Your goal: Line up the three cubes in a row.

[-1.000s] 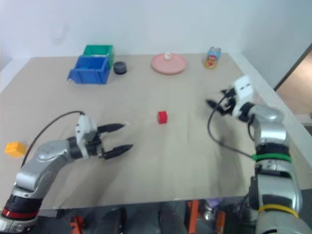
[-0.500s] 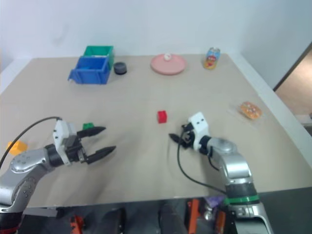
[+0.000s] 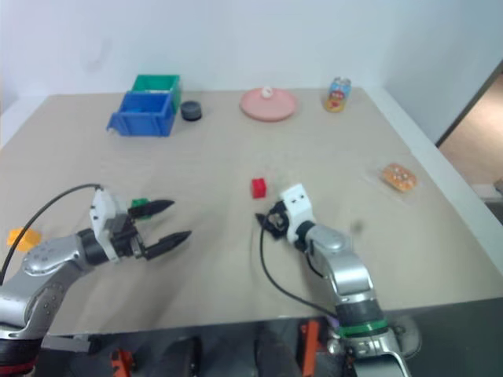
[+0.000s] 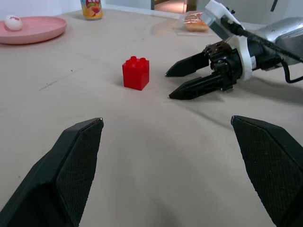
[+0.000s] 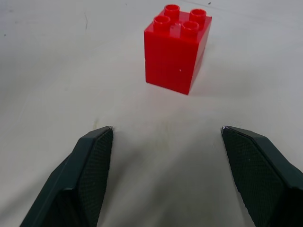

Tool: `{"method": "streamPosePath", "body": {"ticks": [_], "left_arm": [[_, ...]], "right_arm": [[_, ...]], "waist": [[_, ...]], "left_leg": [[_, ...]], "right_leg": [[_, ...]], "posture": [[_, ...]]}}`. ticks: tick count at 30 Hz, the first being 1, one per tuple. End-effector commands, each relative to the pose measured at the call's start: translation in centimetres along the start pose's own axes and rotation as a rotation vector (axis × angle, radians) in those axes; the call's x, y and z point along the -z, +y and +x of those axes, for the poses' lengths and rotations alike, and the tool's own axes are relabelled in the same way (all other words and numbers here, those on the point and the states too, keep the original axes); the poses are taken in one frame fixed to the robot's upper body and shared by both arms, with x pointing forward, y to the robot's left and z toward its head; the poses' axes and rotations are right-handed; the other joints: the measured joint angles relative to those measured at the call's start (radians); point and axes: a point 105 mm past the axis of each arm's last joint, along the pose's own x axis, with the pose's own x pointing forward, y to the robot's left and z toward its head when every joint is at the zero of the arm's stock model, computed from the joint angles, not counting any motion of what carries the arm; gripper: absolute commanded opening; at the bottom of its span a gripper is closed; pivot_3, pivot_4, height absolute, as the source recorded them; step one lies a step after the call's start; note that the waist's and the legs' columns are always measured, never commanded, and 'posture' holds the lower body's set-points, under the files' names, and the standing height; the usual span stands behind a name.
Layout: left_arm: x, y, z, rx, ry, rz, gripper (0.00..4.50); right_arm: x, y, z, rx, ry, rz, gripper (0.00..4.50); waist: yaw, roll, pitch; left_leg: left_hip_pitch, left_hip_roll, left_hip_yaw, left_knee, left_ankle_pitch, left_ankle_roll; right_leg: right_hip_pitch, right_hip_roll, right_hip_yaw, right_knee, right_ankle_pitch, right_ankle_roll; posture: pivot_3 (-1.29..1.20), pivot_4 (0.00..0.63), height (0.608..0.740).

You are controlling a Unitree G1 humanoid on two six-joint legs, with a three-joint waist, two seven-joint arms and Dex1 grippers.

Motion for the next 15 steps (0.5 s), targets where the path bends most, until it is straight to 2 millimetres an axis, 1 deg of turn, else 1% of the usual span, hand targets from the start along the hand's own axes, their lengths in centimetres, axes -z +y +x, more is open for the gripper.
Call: {"method": "streamPosePath", "body": {"ticks": [1, 5, 9, 11, 15], "left_arm": [[-1.2, -0.3, 0.4, 0.015, -0.041, 0.034, 4.50], [-1.2, -0.4, 0.8, 0.016, -0.050, 0.030, 4.50], [-1.2, -0.6, 1.0, 0.019, -0.055, 0.024, 4.50], [-1.2, -0.7, 1.1, 0.020, -0.057, 0.022, 4.50], [-1.2, -0.6, 1.1, 0.015, -0.061, 0.020, 4.50]], "right_arm": [[-0.8, 0.5, 0.9, 0.010, -0.029, -0.019, 3.77], [-1.2, 0.1, 1.9, 0.058, -0.046, 0.004, 3.77], [-1.9, 0.1, 2.9, 0.070, -0.071, 0.027, 3.77], [-2.2, 0.2, 3.3, 0.068, -0.080, 0.015, 3.77], [-2.3, -0.2, 3.9, 0.079, -0.085, 0.006, 3.77]], "waist": [[0.000, 0.000, 0.000], [-0.001, 0.000, 0.000], [-0.003, 0.000, 0.000], [-0.004, 0.000, 0.000], [-0.004, 0.000, 0.000]], "left_leg": [[0.000, 0.000, 0.000, 0.000, 0.000, 0.000], [0.000, 0.000, 0.000, 0.000, 0.000, 0.000], [0.000, 0.000, 0.000, 0.000, 0.000, 0.000], [0.000, 0.000, 0.000, 0.000, 0.000, 0.000], [-0.001, 0.000, 0.000, -0.001, 0.000, 0.000]], "right_leg": [[0.000, 0.000, 0.000, 0.000, 0.000, 0.000], [0.000, 0.000, 0.000, 0.000, 0.000, 0.000], [0.000, 0.001, 0.000, 0.000, 0.001, 0.000], [-0.001, 0.001, 0.000, 0.000, 0.001, 0.000], [-0.001, 0.001, 0.000, 0.000, 0.000, 0.000]], "posture": [[0.00, 0.150, 0.740], [0.00, 0.150, 0.740], [0.00, 0.150, 0.740], [0.00, 0.150, 0.740], [0.00, 0.150, 0.740]]}}
